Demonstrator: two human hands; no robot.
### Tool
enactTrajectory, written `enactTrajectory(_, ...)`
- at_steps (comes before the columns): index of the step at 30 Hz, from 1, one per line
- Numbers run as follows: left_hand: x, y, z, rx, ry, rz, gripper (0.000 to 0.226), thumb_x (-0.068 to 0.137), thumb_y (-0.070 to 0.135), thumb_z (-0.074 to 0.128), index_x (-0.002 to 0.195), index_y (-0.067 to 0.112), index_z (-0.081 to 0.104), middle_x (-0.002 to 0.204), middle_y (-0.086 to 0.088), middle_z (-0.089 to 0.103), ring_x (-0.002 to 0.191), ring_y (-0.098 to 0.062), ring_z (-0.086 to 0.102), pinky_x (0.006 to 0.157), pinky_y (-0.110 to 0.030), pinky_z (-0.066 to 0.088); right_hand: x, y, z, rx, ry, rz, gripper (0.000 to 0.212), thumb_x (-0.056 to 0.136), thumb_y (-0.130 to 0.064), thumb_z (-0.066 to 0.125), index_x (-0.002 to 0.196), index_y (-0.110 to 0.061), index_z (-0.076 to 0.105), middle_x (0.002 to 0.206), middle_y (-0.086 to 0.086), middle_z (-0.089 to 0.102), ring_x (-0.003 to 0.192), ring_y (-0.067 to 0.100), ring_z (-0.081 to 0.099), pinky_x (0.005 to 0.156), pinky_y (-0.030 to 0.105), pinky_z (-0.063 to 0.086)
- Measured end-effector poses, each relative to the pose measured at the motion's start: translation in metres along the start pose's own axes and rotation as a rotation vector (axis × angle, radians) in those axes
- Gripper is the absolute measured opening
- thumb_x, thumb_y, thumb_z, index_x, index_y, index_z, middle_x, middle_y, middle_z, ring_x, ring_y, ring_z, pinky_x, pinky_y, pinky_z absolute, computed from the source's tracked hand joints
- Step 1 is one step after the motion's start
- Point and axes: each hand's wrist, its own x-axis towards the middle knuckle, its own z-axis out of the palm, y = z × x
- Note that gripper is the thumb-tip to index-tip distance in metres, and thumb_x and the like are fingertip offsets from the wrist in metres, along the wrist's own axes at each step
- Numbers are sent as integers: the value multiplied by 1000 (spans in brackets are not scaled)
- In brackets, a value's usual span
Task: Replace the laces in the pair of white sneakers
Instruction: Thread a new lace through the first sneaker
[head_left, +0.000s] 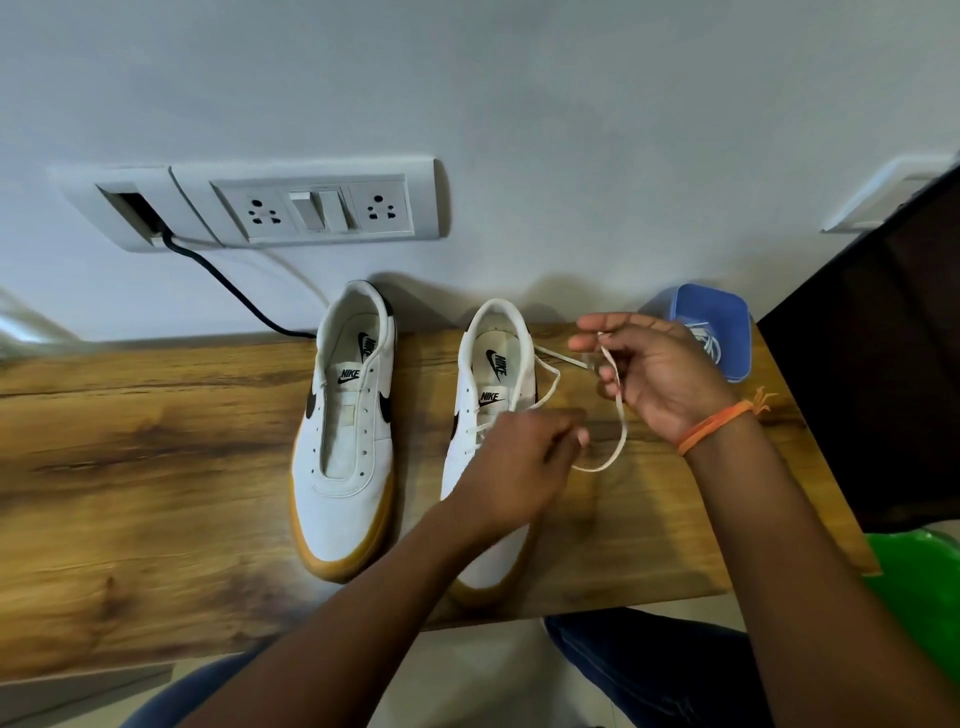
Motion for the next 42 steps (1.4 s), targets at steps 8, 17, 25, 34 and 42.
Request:
enactTrajectory(8, 14, 8, -39, -869, -4, -393, 20, 97, 31, 59, 98, 15, 71, 98, -4, 62, 71, -11, 44, 60, -24, 37, -8, -1, 12, -45, -261, 110, 24, 91, 9, 39, 87, -13, 45, 64, 14, 54, 36, 6, 24, 42, 20, 10)
enactTrajectory(17, 19, 0, -54, -1031, 100, -476, 16, 98, 27, 57, 91, 15, 67, 81, -2, 63, 59, -9, 48, 53, -20, 38, -12, 8, 20, -362, -381, 158, 23, 88, 9, 44, 81, -13, 47, 67, 20, 63, 36, 8, 21, 39, 16, 13)
enactTrajectory(25, 22, -21, -78, -947, 390, -547, 20, 101, 22, 53, 95, 8, 66, 81, 1, 73, 58, -8, 50, 52, -19, 39, -9, 12, 4, -897, -331, 275, 11, 85, 0, 50, 90, -8, 54, 68, 16, 70, 42, 16, 40, 44, 23, 31)
enactTrajectory(34, 18, -28, -70, -553, 269, -440, 18, 97, 9, 59, 88, 2, 72, 81, -13, 73, 66, -14, 68, 69, -28, 58, -1, 19, -2, -1047, -283, 221, 11, 85, -14, 69, 95, -9, 68, 78, 6, 76, 80, 20, 73, 73, 27, 54)
enactTrajectory(42, 18, -20, -77, -713, 171, -447, 20, 91, -2, 63, 108, -9, 67, 97, -27, 71, 76, -20, 72, 73, -26, 61, -8, 6, 5, -1272, -14, -13, 38, 87, -47, 66, 82, -9, 68, 76, 9, 69, 65, 27, 67, 67, 47, 59)
